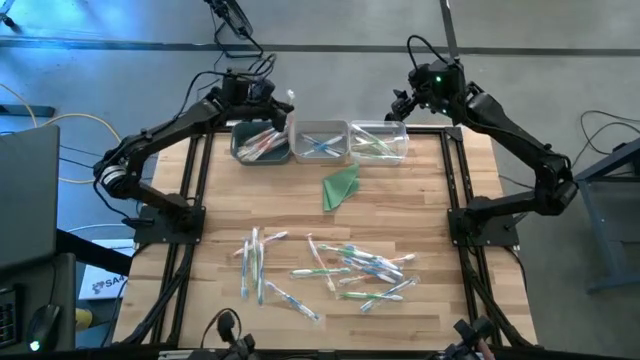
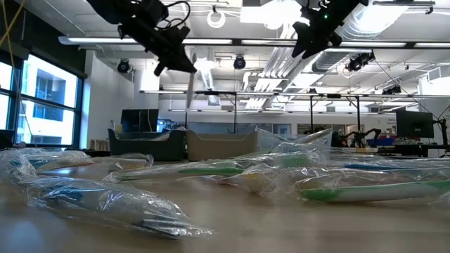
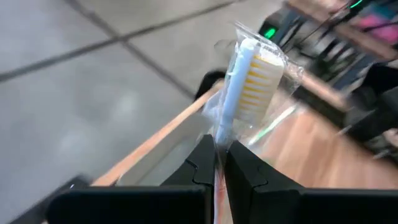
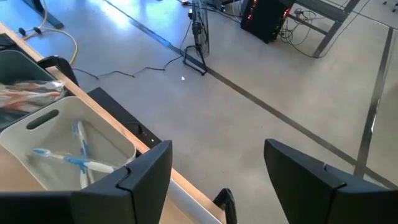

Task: Pick & Place Toothbrushes
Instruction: Put the orange toothbrush into the dark blue bin

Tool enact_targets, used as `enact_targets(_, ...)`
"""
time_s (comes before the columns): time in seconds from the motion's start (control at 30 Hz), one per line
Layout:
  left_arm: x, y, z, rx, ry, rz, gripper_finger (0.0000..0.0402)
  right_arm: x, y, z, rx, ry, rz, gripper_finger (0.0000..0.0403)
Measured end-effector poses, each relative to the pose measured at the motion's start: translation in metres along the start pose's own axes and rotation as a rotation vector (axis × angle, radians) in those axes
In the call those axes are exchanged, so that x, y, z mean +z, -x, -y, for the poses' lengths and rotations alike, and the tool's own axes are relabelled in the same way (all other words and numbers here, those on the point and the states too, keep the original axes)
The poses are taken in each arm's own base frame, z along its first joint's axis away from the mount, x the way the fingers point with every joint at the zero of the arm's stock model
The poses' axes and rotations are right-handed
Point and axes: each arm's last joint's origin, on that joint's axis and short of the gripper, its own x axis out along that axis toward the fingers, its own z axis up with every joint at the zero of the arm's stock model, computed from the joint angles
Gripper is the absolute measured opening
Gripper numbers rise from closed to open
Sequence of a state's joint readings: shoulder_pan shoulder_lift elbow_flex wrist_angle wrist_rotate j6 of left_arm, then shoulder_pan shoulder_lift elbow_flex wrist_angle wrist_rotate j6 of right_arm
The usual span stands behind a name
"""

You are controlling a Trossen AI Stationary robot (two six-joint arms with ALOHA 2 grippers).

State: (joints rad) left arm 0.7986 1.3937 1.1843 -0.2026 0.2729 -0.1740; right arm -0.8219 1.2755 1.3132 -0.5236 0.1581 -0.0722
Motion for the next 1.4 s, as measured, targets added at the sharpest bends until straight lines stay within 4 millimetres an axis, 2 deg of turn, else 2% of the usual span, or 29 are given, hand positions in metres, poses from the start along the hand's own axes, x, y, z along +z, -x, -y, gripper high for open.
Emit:
enact_targets(0.3, -0.02, 0.005, -0.006, 0.151, 0.014, -0.193, 0.0007, 0.0, -0.001, 0.0, 0.003, 0.0, -0.002, 0.0247)
enact_targets(0.63, -0.033, 0.01, -0.012, 0.33, -0.15, -0.351, 0.0007, 0.0, -0.001, 0.0, 0.004, 0.0, -0.002, 0.0247)
enact_targets(0.9, -0.042, 0.006, -0.015, 0.334, -0.201, -0.447, 0.0007, 0.0, -0.001, -0.001, 0.005, -0.007, -0.002, 0.0247)
enact_targets(1.23, -0.057, -0.014, -0.023, 0.329, -0.203, -0.541, 0.0007, 0.0, -0.001, -0.001, 0.005, -0.025, -0.003, 0.0247)
enact_targets(1.4, -0.059, -0.018, -0.025, 0.329, -0.201, -0.555, 0.0007, -0.001, -0.001, -0.001, 0.006, -0.025, -0.005, 0.0247)
